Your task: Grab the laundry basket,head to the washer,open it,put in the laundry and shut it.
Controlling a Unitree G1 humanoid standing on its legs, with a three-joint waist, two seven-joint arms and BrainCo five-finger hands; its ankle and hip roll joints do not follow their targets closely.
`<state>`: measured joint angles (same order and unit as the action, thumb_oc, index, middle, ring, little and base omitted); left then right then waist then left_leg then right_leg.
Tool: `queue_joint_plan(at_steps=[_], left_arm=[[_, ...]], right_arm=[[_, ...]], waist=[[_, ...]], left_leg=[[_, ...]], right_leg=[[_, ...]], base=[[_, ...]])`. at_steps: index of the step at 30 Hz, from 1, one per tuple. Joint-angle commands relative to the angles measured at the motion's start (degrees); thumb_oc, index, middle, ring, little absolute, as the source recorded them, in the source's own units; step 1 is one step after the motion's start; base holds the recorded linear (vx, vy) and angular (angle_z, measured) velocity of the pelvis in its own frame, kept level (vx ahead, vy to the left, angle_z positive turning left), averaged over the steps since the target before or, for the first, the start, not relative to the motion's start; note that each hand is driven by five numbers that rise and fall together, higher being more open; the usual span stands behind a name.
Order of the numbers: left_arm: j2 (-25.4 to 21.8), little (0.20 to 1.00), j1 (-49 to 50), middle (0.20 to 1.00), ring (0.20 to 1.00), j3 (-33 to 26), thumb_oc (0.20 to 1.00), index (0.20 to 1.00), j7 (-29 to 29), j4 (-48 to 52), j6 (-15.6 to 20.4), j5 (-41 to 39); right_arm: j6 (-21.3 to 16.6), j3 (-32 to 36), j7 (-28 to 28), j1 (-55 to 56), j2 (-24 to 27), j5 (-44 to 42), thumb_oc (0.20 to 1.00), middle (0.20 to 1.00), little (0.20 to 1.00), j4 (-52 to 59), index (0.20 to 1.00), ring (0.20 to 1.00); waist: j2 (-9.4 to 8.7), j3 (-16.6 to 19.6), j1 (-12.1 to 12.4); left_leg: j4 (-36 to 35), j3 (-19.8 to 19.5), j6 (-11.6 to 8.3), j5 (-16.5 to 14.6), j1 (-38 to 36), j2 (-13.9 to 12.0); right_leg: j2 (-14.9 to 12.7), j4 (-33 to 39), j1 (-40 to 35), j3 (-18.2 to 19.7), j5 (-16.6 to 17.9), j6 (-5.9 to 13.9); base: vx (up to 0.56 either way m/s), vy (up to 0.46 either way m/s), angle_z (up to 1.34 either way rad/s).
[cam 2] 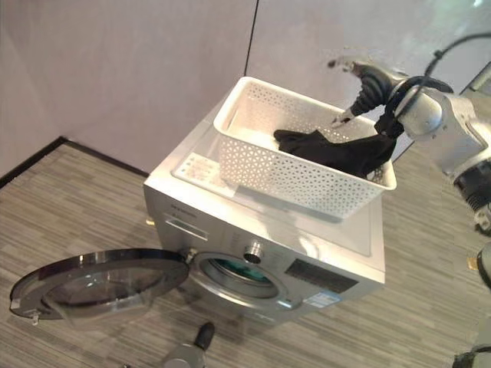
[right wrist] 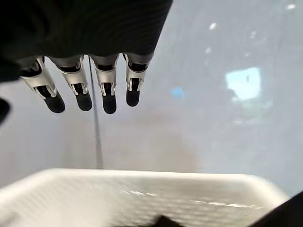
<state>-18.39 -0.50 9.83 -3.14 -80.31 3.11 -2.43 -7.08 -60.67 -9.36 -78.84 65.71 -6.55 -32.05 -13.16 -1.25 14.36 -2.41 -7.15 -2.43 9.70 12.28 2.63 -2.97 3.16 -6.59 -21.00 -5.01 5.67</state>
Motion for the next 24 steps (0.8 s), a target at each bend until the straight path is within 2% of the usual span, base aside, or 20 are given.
queue_joint_plan(at_steps=[1,5,8,10,12,15,18,19,20,21,22,24], left_arm=[[-3.2,1.0,-0.4,1.0,1.0,0.9,1.0,1.0,1.7,0.5,1.0,-3.5],[-3.8,1.0,-0.8,1.0,1.0,1.7,1.0,1.0,2.4,1.7,1.0,-4.2],[-5.0,1.0,-0.7,1.0,1.0,1.9,1.0,1.0,3.9,3.0,1.1,-4.8],[-5.9,1.0,-0.4,1.0,1.0,1.4,1.0,1.0,4.3,3.4,1.2,-4.9],[-7.2,1.0,0.0,1.0,1.0,0.9,1.0,1.0,4.9,3.6,1.2,-5.2],[-7.7,1.0,0.0,1.0,1.0,0.7,1.0,1.0,5.3,3.9,1.1,-4.9],[-6.2,1.0,-0.2,1.0,1.0,0.3,1.0,1.0,5.4,4.4,1.1,-4.6],[-5.3,1.0,-0.5,1.0,1.0,0.4,1.0,1.0,5.0,4.6,1.1,-4.8],[-5.4,1.0,-0.5,1.0,1.0,0.4,1.0,1.0,5.0,4.6,1.1,-4.8],[-5.3,1.0,-0.6,1.0,1.0,0.6,1.0,1.0,4.6,4.7,1.1,-4.8],[-4.9,1.0,-1.3,1.0,1.0,1.3,1.0,1.0,3.8,4.5,1.0,-5.1],[-4.5,1.0,-2.2,1.0,1.0,2.1,1.0,1.0,2.8,3.6,0.7,-5.7]], right_arm=[[2.0,-3.7,-3.4,-9.5,1.0,-1.4,1.0,1.0,1.0,-2.7,1.0,1.0],[2.9,-8.6,-6.1,-12.4,1.1,-2.2,1.0,1.0,1.0,-2.9,1.0,1.0],[4.3,-16.6,-11.6,-16.3,2.1,-2.3,1.0,1.0,1.0,1.0,1.0,1.0],[5.0,-19.5,-14.4,-17.4,3.1,-2.7,1.0,1.0,1.0,4.4,1.0,1.0],[5.2,-19.5,-16.2,-16.3,4.2,-2.7,1.0,1.0,1.0,7.6,1.0,1.0],[5.4,-19.5,-17.7,-14.1,5.6,-2.8,1.0,1.0,1.0,10.6,1.0,1.0],[4.8,-19.5,-16.8,-10.4,7.2,-1.5,1.0,1.0,1.0,10.7,1.0,1.0],[4.5,-18.5,-14.8,-8.6,6.8,2.9,1.0,1.0,1.0,7.7,1.0,1.0],[4.4,-18.1,-14.7,-8.2,6.8,3.0,1.0,1.0,1.0,7.6,1.0,1.0],[4.5,-16.3,-13.7,-6.3,6.5,6.1,1.0,1.0,1.0,5.4,1.0,1.0],[5.0,-11.0,-10.0,-2.6,5.0,10.1,1.0,1.0,1.0,-1.5,1.0,1.0],[5.3,-7.4,-7.7,-1.6,3.4,11.6,1.0,1.0,1.0,-7.1,1.0,1.0]], waist=[[-3.7,-1.0,0.1],[-4.39,-1.3,0.3],[-5.68,-1.9,0.6],[-6.6,-2.1,0.6],[-8.3,-2.4,0.7],[-9.29,-3.0,1.1],[-8.32,-4.3,1.7],[-7.61,-5.6,2.2],[-7.74,-5.6,2.2],[-7.79,-6.2,2.5],[-7.71,-7.4,2.7],[-7.52,-8.3,2.7]], left_leg=[[-2.6,-1.3,-0.05,-2.5,0.5,-2.8],[-2.6,-1.4,0.06,-2.5,0.9,-2.8],[-2.6,-1.5,0.07,-2.4,1.4,-2.9],[-2.6,-1.7,0.05,-2.5,1.6,-2.9],[-2.6,-1.6,0.03,-2.6,1.8,-2.9],[-2.6,-1.7,0.04,-2.6,2.2,-2.8],[-2.6,-1.9,0.06,-2.5,2.8,-3.0],[-2.6,-2.0,0.03,-2.4,3.3,-3.1],[-2.6,-2.0,0.02,-2.4,3.3,-3.1],[-2.6,-2.1,0.04,-2.3,3.6,-3.1],[-2.6,-2.0,0.1,-2.1,4.0,-3.2],[-2.6,-1.8,0.26,-2.1,4.4,-3.3]], right_leg=[[-7.8,-0.2,1.1,-0.1,10.1,5.64],[-7.8,0.1,1.4,-0.3,10.7,5.8],[-7.7,0.4,1.6,-0.2,11.4,5.95],[-7.6,0.5,1.7,-0.3,11.7,5.97],[-7.5,0.6,1.9,-0.3,12.0,6.02],[-7.4,0.7,2.2,-0.3,12.3,6.1],[-7.3,0.8,2.8,-0.5,12.3,6.1],[-7.2,0.7,3.3,-0.5,12.3,6.03],[-7.1,0.7,3.3,-0.5,12.3,6.02],[-7.1,0.7,3.5,-0.5,12.3,5.99],[-7.1,0.8,4.1,-0.4,12.6,6.06],[-7.3,0.8,4.6,0.0,13.2,6.17]], base=[[0.03,-0.013,0.0],[0.01,-0.009,0.02],[0.01,-0.003,0.0],[0.02,-0.002,0.0],[0.0,0.0,0.0],[0.0,0.0,0.0],[0.0,0.0,0.0],[0.0,0.0,0.0],[0.0,0.0,0.0],[-0.03,0.009,-0.03],[-0.05,0.015,-0.07],[-0.02,0.011,-0.02]])
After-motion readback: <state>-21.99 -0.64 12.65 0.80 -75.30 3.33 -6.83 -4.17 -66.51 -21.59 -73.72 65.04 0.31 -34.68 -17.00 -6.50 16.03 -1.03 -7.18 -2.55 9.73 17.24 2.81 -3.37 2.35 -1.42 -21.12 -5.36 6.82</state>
